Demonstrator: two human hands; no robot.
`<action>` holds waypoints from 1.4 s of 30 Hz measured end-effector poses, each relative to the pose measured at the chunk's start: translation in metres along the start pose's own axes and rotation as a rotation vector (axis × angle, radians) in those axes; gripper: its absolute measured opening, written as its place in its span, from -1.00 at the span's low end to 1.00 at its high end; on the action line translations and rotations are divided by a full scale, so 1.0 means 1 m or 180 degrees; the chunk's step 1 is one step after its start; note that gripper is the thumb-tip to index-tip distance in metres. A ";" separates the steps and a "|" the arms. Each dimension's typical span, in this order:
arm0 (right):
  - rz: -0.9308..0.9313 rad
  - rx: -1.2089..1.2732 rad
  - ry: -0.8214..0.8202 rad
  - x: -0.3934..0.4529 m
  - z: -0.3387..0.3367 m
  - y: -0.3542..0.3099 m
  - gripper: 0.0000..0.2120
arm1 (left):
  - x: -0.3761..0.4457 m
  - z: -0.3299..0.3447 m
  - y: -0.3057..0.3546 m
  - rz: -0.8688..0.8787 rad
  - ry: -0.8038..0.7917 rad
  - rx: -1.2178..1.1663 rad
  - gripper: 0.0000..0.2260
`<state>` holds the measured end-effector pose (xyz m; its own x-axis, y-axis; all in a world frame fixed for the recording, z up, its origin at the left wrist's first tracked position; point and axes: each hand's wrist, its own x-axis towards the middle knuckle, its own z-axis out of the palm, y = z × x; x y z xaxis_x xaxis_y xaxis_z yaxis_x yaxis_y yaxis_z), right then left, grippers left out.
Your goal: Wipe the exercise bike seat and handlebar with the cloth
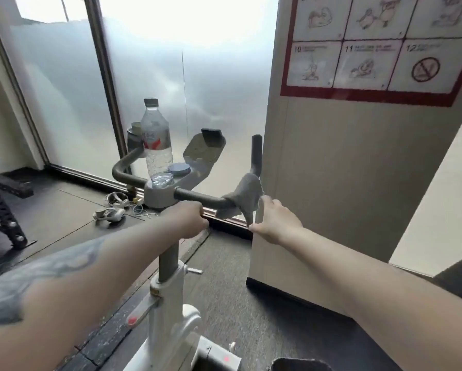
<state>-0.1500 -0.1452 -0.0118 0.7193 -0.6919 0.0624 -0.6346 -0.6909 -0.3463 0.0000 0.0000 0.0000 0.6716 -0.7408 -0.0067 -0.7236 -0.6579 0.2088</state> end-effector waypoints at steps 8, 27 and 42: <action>-0.0705 -0.0443 -0.0206 0.094 0.021 -0.016 -0.29 | 0.046 -0.006 0.001 -0.0532 0.0286 -0.0054 -0.81; -0.0842 0.2713 0.0791 0.047 0.003 -0.002 -0.37 | -0.019 0.018 -0.002 -0.0961 0.0329 -0.0498 -0.70; -0.1188 0.3585 -0.1794 -0.286 0.103 -0.162 -0.36 | -0.358 0.033 -0.140 -0.0929 0.0598 -0.1239 -0.63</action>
<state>-0.2237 0.1864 -0.0699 0.9917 -0.1270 0.0216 0.0117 -0.0783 -0.9969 -0.1441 0.3529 -0.0594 0.8794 -0.4736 0.0493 -0.4133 -0.7078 0.5729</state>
